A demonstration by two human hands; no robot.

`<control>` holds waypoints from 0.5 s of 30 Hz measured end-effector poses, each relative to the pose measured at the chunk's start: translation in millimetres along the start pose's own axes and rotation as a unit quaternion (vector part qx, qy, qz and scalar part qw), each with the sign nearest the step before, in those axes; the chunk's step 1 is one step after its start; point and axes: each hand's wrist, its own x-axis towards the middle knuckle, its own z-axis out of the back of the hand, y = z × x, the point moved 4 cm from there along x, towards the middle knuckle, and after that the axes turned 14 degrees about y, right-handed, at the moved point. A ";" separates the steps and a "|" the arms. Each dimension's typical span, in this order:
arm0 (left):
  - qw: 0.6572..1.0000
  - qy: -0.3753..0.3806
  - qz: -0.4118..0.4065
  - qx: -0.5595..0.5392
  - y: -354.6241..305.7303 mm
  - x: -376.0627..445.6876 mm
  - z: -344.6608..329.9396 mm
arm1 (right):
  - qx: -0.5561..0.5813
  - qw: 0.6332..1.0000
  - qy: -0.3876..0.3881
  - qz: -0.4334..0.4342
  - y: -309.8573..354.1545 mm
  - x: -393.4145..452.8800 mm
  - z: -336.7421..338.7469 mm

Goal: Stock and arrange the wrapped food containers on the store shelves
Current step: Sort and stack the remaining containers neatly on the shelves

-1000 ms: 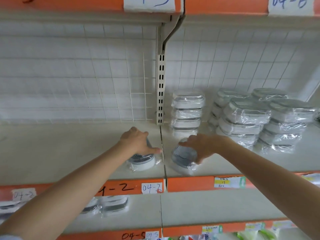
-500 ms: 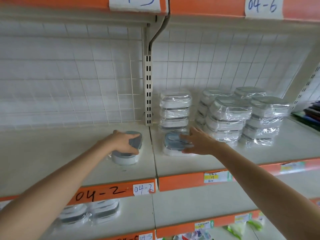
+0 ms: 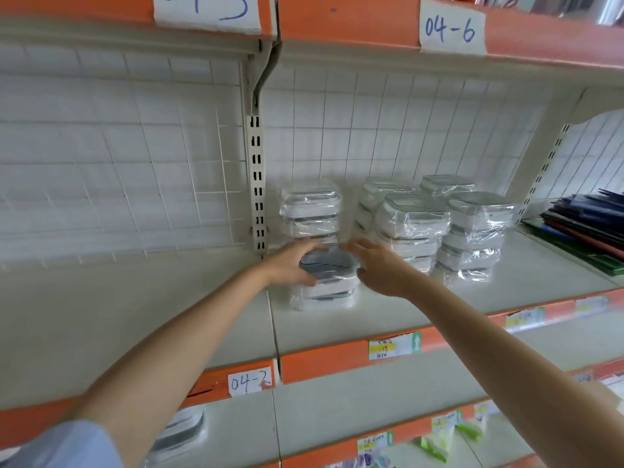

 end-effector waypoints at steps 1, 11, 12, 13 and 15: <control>1.000 0.003 0.007 0.004 3.3 5.0 -1.8 | -0.011 0.999 0.031 -0.012 -2.7 1.8 -8.3; 0.979 -0.123 0.105 -0.124 34.2 -9.3 -21.9 | -0.064 0.996 0.024 -0.050 4.1 16.0 -9.6; 0.977 -0.105 0.099 -0.159 34.5 -9.6 -28.2 | -0.070 0.996 0.023 -0.050 5.4 15.6 -8.6; 0.975 -0.097 0.097 -0.174 34.4 -10.6 -32.6 | -0.073 0.996 0.024 -0.050 6.5 15.2 -7.3; 0.976 -0.106 0.099 -0.164 34.0 -13.9 -35.6 | -0.072 0.996 0.031 -0.047 7.4 14.3 -5.8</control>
